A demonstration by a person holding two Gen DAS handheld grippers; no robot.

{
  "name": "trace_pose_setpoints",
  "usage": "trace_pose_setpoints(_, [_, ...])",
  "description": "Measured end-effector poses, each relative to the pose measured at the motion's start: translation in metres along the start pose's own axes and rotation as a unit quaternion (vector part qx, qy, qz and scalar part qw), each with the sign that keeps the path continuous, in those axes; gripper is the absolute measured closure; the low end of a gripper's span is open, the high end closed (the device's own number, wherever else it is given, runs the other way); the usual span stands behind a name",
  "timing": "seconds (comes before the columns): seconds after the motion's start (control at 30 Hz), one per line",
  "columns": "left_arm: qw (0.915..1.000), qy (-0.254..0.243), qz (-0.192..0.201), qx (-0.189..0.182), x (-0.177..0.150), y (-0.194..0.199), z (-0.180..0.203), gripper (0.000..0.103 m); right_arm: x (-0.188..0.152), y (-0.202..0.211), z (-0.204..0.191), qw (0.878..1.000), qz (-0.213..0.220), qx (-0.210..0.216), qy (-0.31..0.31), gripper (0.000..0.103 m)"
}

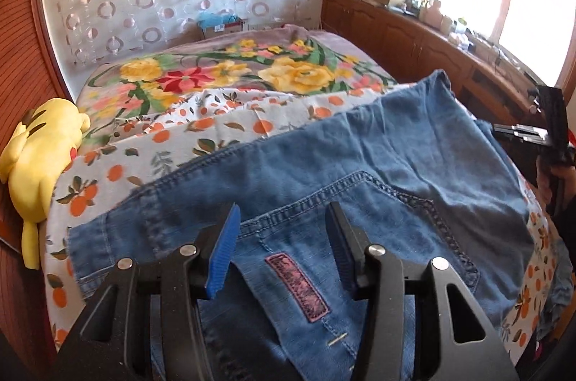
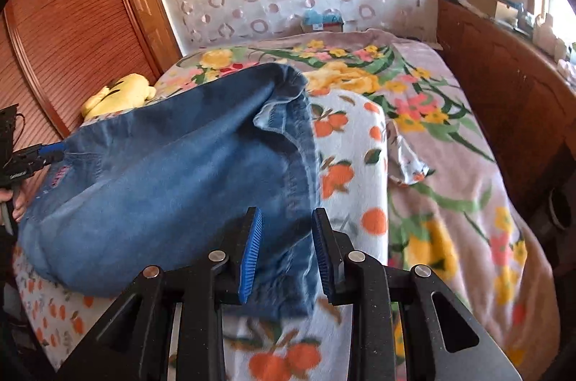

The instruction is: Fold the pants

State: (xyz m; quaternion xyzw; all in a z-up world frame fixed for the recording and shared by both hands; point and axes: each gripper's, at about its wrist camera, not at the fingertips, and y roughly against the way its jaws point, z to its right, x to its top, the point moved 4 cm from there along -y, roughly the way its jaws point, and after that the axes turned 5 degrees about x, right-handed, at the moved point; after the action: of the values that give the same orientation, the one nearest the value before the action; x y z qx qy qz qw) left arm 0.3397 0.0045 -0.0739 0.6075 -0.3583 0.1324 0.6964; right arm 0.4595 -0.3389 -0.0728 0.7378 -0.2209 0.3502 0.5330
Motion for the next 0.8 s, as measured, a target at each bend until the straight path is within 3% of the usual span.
trace_pose_setpoints(0.17, [0.9999,-0.009,-0.012,0.0,-0.01,-0.009,0.005,0.053,0.001,-0.011,0.007,1.0,-0.004,0.01,0.005,0.065])
trace_pose_setpoints(0.43, [0.9997,-0.019,-0.007,0.014,-0.018,-0.016,0.012,0.053,-0.002,-0.011,-0.006,0.997,-0.018,0.07,0.021,0.065])
trace_pose_setpoints(0.47, [0.9997,-0.02,-0.007,0.016,-0.019,-0.017,0.013,0.053,-0.003,-0.012,-0.008,0.997,-0.024,0.073,0.025,0.068])
trace_pose_setpoints(0.53, [0.9995,-0.023,-0.005,0.02,-0.02,-0.016,0.013,0.053,-0.004,-0.011,-0.011,0.996,-0.03,0.074,0.029,0.092])
trace_pose_setpoints(0.6, [0.9995,-0.023,-0.003,0.022,-0.02,-0.016,0.013,0.053,-0.002,-0.003,-0.01,0.997,-0.022,0.063,0.026,0.098])
trace_pose_setpoints(0.8, [0.9998,-0.014,-0.001,0.013,-0.018,-0.017,0.01,0.053,0.016,0.064,-0.006,0.999,0.02,0.027,0.01,0.099])
